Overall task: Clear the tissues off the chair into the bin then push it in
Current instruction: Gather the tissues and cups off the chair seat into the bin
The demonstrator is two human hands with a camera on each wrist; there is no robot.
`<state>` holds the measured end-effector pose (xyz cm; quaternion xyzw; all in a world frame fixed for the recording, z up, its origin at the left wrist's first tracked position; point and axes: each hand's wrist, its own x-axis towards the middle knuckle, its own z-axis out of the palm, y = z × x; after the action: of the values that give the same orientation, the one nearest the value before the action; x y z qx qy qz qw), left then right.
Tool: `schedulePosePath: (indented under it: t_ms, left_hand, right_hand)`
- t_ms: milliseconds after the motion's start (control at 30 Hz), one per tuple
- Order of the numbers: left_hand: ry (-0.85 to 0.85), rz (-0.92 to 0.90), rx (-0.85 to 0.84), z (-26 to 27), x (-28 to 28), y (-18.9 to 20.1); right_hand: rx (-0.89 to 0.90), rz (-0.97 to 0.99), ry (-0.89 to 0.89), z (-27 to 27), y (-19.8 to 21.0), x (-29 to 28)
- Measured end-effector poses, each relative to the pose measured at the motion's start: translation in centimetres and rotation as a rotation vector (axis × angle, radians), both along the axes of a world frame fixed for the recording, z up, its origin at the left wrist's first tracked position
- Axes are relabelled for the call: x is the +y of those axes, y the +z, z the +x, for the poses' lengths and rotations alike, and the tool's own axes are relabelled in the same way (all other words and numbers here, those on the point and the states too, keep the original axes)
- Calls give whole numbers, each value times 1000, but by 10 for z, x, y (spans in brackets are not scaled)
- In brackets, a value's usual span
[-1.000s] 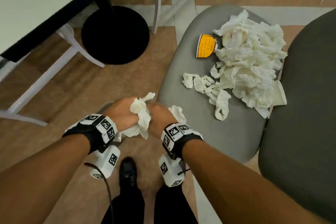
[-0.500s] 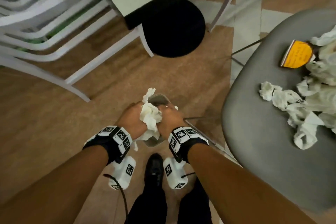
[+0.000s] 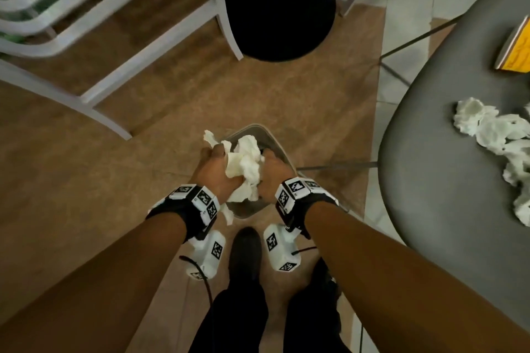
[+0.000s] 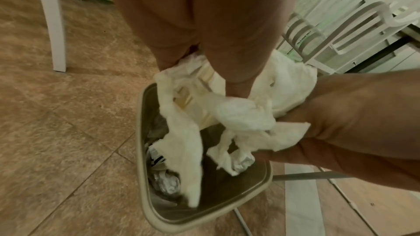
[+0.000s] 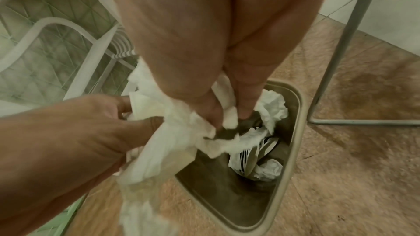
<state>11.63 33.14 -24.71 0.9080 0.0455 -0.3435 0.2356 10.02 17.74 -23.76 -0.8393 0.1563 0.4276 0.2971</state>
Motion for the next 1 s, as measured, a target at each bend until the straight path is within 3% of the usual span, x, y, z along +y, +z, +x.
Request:
schedulePosePath:
  t_ms: [133,300,400,533,700,800,1000]
  left_hand:
    - [-31,-10,37,2,-1,-6]
    - [-97,-101,27,5,-4,-3]
    - [-124,-56,-26,6,-10,12]
    - [-252,-13,-43,18,-33,47]
    - [-381,18,-151,34,-107,119]
    - [-419,-94,-214,36,-166,144]
    - [-625,-245,-326,12,-309,156]
  right_hand:
    - [84,25,54,-2,3,-9]
    - [27,-55,76,-11,13,-18]
    - [-10,-64,69,-16,18,-24]
    - [-37,54,110,-20,63,-45]
    - [-137,26,11,-14,118,-100]
    - [-243,-5,-143,-15,160,-153]
    - [-308,-324,-355,-72,166,-288]
